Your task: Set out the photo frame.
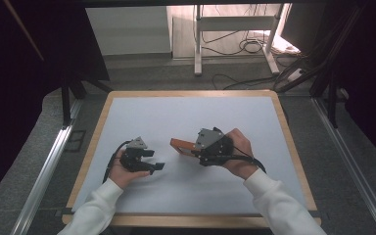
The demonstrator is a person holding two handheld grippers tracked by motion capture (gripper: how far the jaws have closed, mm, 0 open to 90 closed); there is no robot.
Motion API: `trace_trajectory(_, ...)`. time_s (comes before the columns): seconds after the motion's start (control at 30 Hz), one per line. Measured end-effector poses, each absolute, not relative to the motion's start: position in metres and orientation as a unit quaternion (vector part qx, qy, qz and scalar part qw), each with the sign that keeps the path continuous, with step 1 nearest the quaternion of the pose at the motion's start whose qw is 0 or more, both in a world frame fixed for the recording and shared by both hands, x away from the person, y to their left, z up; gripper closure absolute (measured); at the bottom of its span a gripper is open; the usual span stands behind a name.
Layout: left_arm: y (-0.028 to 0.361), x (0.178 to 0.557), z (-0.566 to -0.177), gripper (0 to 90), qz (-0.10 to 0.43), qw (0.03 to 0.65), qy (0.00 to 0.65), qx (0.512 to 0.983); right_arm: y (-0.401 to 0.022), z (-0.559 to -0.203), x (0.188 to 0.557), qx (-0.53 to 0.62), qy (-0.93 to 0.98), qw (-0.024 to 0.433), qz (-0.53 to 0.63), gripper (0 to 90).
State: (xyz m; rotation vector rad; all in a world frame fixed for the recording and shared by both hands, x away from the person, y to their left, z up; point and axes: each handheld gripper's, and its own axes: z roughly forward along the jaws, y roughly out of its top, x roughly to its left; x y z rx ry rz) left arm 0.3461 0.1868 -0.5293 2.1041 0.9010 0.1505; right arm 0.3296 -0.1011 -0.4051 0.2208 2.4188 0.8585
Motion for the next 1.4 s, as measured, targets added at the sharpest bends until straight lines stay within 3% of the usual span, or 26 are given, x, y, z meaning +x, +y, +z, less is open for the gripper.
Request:
trace_trajectory(0.57,0.187,0.347,-0.529,24.8,0.061,0.41,0.356,0.838,-0.1,-0.403,0.348,0.113,0.894,0.294,0.318,38.0)
trace_trajectory(1.4,0.186,0.347,-0.53,24.7,0.057,0.409,0.354,0.839,-0.111,-0.416,0.407,0.179,0.901,0.258,0.299,42.1)
